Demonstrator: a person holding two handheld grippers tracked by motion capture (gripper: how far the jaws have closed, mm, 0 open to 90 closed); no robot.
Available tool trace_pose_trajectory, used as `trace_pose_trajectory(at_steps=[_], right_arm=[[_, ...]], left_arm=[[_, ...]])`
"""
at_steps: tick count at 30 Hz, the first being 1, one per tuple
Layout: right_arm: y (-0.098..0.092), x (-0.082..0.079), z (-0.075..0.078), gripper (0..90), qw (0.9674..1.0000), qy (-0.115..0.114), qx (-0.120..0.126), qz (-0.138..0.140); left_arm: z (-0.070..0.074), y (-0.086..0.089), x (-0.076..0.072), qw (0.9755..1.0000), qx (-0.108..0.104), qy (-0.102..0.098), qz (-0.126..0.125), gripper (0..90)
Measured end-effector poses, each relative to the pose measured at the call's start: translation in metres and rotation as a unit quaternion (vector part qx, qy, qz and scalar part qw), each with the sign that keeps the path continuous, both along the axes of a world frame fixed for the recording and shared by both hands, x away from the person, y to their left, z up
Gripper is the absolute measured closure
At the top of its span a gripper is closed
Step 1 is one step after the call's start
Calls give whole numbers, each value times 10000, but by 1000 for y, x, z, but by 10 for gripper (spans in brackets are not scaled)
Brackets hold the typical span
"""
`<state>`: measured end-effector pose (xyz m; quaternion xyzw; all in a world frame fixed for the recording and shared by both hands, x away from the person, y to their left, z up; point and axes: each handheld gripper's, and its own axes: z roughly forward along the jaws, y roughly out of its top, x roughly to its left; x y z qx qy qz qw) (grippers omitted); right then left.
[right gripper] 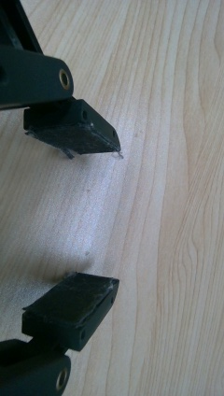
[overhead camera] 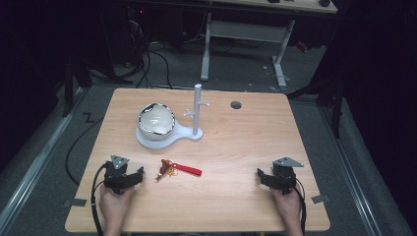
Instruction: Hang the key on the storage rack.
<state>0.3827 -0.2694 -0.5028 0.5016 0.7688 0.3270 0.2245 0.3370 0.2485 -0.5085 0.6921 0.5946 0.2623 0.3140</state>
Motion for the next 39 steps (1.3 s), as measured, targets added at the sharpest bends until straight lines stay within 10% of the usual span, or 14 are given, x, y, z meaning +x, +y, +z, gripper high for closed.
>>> trace_pose_trajectory(at_steps=[39], right_arm=[[0, 0, 0, 296, 10000, 1, -1, 1]], left_arm=[[0, -1, 0, 10000, 11, 29, -52, 237]])
